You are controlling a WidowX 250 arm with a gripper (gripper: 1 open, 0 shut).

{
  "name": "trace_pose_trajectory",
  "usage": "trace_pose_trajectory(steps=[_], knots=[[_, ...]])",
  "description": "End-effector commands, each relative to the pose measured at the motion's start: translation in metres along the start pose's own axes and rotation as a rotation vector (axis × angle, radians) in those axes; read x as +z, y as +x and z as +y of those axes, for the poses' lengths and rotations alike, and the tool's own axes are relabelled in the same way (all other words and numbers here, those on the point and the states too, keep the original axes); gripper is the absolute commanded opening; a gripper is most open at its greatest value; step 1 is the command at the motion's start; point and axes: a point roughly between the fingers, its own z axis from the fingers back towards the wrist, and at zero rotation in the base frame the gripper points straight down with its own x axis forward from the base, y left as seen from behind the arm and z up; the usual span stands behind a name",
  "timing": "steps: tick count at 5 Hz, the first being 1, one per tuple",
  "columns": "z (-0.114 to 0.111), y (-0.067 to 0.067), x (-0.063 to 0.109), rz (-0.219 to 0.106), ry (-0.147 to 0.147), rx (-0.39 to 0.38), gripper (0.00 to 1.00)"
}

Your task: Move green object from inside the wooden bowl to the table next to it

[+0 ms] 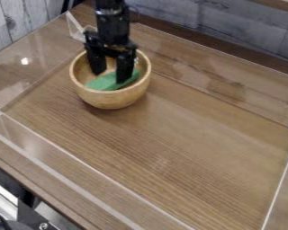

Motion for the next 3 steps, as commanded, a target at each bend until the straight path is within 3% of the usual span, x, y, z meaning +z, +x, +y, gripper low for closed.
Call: trace_pose_trajectory(steps=[1,3], knots=[[0.014,0.008,0.006,-0.066,0.020,0.025,1.00],[0.023,0.020,-0.002,-0.073,-0.009,0.040,1.00]])
